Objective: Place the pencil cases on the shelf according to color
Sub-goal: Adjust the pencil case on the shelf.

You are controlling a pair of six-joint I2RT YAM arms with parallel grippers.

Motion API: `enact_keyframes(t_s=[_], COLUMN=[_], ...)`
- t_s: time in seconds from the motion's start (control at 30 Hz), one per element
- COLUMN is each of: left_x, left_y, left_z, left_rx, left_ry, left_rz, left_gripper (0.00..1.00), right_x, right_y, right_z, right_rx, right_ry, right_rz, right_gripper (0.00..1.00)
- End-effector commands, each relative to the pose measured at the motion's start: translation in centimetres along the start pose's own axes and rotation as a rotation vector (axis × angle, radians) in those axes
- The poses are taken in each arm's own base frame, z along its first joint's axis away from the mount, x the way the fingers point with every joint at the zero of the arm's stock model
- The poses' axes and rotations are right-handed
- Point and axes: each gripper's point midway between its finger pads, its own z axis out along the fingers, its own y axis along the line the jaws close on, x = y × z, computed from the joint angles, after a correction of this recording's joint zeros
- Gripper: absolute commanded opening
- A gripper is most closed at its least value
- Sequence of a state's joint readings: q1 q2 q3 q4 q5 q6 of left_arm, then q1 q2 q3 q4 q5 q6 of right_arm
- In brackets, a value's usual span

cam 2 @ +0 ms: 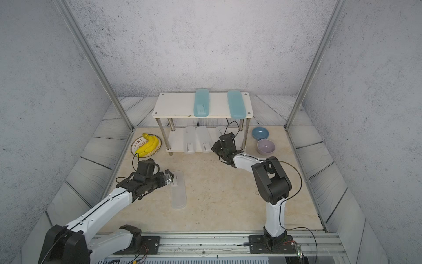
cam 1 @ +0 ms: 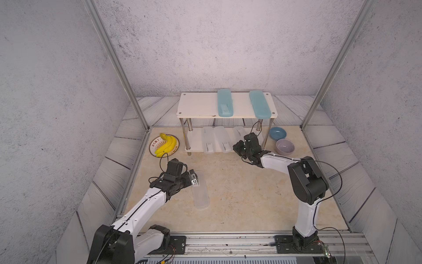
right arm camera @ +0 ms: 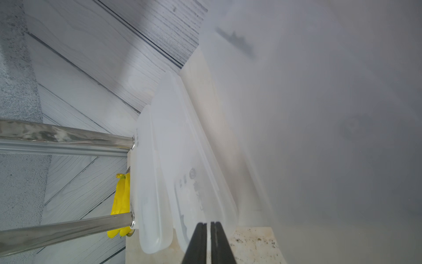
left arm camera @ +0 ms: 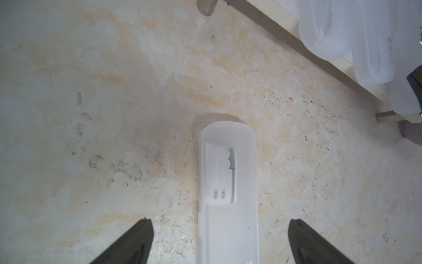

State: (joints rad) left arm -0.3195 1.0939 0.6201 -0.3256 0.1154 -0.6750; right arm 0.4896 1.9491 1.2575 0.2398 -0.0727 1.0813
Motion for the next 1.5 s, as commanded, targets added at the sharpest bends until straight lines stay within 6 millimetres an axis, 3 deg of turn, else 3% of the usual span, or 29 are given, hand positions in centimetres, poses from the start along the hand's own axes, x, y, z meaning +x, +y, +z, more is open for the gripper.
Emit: enact_keyframes(t_s=[0.0,0.4,0.57,0.77,1.1,1.2,1.3,1.4,1.47], left_x=[-0.6,-0.4,-0.3,-0.6,-0.3,-0.3,-0.4,-0.3,-0.1], left_y=[0.2,0.5,0.4,0.3,0.6,0.6,0.8,1.3,1.4], left_z=[-0.2,-0.7,-0.5,-0.6,-0.8,-1.0,-1.2,-1.4,-1.3], left_rx=[-0.007,-0.001,0.006,0.011,0.008,0.006,-0.006,-0.034,-0.042], left_ry=[-0.025,-0.026,-0.023,-0.028,-0.028,-0.032,-0.036,-0.029,-0.017], left_rz=[0.017,0.018,0.013,0.013,0.010,0.014,0.023,0.023,0.029], left_gripper=[0.99,0.99,0.98,0.99,0.99,0.99,0.99,0.99,0.99], right_x=[-0.9,-0.2,0.6,2.9,5.3,5.3,4.6,3.6,3.1], right_y=[0.3,-1.3,-0.8,0.5,1.9,1.8,2.2,2.8,3.4], right_z=[0.8,3.3,3.9,4.6,4.3,4.1,3.2,1.5,0.1], right_rx=[0.016,0.049,0.029,0.018,0.001,0.009,0.017,0.036,0.051], right_ry=[-0.039,-0.015,0.020,0.062,0.097,0.096,0.079,0.069,0.067], right_rz=[-0.027,-0.043,-0.041,-0.063,-0.071,-0.073,-0.100,-0.151,-0.195], right_gripper=[0.12,0.12,0.12,0.12,0.12,0.14,0.26,0.55,0.66])
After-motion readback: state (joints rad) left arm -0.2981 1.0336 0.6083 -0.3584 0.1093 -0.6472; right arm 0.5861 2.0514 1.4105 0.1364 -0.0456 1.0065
